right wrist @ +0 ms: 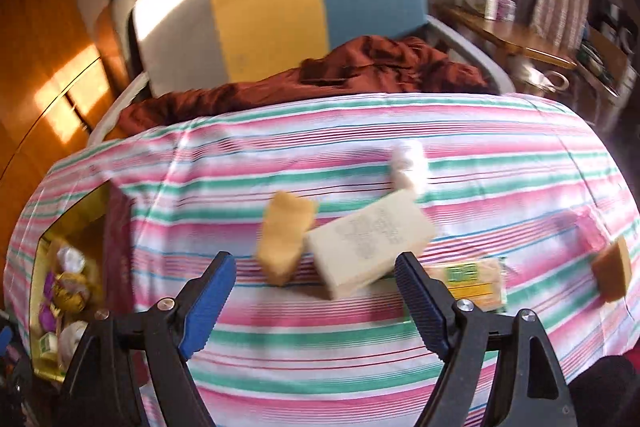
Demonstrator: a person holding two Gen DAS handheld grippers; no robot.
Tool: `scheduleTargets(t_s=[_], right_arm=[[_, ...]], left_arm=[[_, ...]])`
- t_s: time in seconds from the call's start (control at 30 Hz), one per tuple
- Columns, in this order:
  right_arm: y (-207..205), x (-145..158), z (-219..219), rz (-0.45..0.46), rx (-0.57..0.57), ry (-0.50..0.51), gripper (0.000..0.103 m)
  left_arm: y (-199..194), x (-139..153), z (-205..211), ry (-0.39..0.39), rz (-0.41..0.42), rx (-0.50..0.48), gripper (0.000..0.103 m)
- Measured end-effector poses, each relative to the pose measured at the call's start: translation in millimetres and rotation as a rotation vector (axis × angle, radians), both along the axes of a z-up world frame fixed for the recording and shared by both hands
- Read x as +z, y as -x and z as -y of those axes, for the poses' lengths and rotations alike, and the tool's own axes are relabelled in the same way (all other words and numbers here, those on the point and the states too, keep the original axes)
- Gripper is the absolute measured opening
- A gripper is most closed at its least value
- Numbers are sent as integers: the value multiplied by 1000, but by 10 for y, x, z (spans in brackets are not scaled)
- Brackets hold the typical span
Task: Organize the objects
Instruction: 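Move both tools back toward white paper box and cracker packet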
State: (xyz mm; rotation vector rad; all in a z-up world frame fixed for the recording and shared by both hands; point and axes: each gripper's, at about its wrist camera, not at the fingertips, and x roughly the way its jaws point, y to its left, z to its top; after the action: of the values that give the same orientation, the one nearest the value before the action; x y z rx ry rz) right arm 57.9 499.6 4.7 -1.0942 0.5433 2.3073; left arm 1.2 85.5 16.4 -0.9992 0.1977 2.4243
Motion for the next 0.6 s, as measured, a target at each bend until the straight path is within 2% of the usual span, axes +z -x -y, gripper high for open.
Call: scheduleTargets(t_s=[0.1, 0.17, 0.23, 0.33, 0.6], right_arm=[[-345, -208, -502, -8, -208, 60, 84], [-585, -356, -771, -33, -334, 180, 84], [-752, -429, -933, -91, -413, 283, 84], [-824, -478, -991, -100, -440, 325, 84], [-809, -517, -945, -126, -414, 399, 84]], left_arm=[[-33, 27, -231, 17, -5, -59, 103], [-55, 32, -401, 38, -9, -93, 103], [-67, 25, -570, 53, -6, -129, 103], [-117, 20, -840, 67, -11, -186, 103], [-207, 39, -1571, 89, -23, -357, 103]])
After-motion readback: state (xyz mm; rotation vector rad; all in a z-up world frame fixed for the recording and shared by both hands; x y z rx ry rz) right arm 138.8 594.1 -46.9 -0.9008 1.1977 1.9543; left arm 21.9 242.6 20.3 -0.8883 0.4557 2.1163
